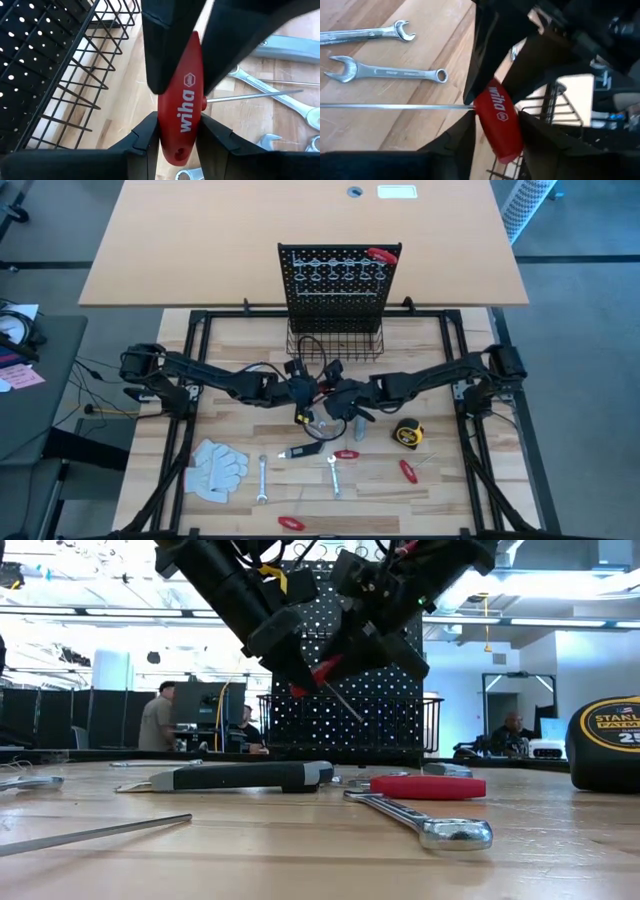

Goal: Hang tools onto peg board
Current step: Hang the red allen wrench on the pegboard

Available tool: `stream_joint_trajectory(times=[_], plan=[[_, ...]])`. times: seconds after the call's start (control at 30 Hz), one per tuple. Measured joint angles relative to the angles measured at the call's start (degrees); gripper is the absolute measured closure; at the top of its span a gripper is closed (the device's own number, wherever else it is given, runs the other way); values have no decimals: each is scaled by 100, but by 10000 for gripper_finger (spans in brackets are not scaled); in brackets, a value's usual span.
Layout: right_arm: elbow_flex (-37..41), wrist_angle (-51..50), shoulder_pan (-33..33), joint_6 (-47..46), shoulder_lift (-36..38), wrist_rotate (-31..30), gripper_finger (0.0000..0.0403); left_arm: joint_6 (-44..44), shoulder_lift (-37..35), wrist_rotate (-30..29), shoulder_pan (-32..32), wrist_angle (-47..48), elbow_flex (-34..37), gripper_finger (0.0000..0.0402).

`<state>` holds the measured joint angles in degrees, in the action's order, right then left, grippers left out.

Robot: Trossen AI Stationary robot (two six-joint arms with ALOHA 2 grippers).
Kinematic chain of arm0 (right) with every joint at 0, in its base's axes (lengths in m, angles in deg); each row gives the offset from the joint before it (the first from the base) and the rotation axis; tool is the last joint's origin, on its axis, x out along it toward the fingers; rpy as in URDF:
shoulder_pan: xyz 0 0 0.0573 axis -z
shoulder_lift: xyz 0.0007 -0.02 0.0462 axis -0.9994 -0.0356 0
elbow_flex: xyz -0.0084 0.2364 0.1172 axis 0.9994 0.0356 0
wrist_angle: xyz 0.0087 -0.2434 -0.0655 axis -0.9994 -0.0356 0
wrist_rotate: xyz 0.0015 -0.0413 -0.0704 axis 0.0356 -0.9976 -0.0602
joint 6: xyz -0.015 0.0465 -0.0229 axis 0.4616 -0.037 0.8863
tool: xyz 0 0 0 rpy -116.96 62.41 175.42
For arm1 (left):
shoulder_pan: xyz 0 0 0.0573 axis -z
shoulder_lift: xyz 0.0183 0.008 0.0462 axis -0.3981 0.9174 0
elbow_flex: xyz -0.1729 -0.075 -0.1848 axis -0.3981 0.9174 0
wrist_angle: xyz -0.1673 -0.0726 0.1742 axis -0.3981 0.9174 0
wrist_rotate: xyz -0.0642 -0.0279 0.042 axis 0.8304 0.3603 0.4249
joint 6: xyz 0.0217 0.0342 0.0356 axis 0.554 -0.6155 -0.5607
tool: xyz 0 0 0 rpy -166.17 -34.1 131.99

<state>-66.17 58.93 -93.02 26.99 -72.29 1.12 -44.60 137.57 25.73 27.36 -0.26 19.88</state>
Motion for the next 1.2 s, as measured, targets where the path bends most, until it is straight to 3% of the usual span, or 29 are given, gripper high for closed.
stream_joint_trajectory(times=[0.13,0.53,0.77,0.93,1.03,1.2], plan=[[-3,-132,44,-130,7,-51,292,-15,0,-16,-2,-9,0,307],[53,-264,65,-906,11,-125,301,-89,0,-5,0,40,-1,287],[531,-201,87,-1410,7,-979,303,-35,-11,-171,7,710,0,266],[808,-64,2,-1677,32,-1604,303,116,-10,-968,4,1221,0,270],[809,-45,-134,-1586,185,-2366,304,331,-9,-1238,4,1497,50,272],[811,-342,-442,-1161,942,-3672,304,409,-7,-1792,9,1029,648,272]])
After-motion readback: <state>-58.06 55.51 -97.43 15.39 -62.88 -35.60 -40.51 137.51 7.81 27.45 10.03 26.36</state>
